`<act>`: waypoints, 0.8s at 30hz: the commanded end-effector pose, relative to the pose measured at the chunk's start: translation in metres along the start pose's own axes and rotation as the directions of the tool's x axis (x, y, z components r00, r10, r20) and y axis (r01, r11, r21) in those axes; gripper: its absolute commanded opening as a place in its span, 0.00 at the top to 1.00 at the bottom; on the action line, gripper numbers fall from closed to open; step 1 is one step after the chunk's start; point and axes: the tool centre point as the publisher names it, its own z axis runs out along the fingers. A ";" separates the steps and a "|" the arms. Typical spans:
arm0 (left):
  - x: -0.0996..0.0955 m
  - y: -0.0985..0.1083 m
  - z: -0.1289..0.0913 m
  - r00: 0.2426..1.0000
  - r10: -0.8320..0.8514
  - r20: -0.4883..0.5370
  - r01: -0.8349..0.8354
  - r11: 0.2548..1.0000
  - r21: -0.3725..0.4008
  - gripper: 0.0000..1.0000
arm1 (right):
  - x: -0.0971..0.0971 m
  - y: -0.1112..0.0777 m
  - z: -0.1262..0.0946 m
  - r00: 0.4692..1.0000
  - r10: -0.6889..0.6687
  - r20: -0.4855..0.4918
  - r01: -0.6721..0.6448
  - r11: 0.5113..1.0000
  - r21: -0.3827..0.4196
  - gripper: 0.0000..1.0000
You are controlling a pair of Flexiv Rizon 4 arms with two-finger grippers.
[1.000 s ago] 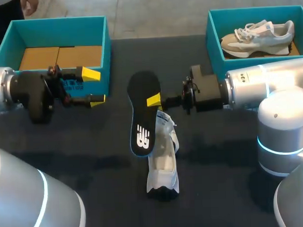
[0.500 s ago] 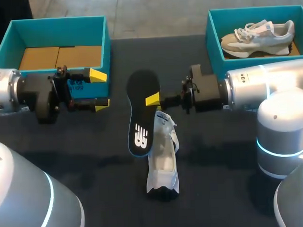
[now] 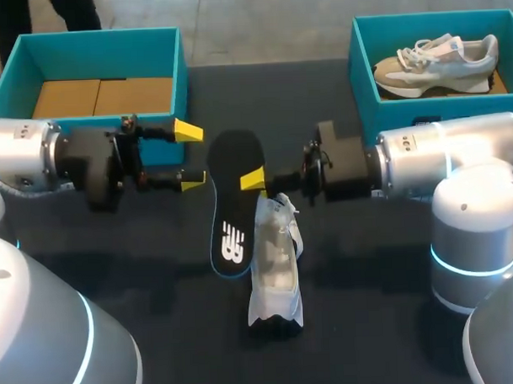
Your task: Take the shoe out of the shoebox, open the shoe tongue, remove and reinsert the insole, then place the shoe into the shoebox
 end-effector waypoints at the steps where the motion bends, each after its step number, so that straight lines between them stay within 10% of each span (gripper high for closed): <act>1: 0.005 -0.002 0.007 1.000 -0.005 0.002 0.005 1.000 -0.004 0.00 | -0.001 -0.005 0.006 1.000 -0.003 -0.009 0.003 1.000 -0.014 1.00; 24: 0.020 -0.001 0.021 0.999 -0.037 0.012 0.037 0.999 -0.030 0.35 | 0.007 -0.009 0.013 0.999 -0.029 -0.012 0.030 1.000 0.007 1.00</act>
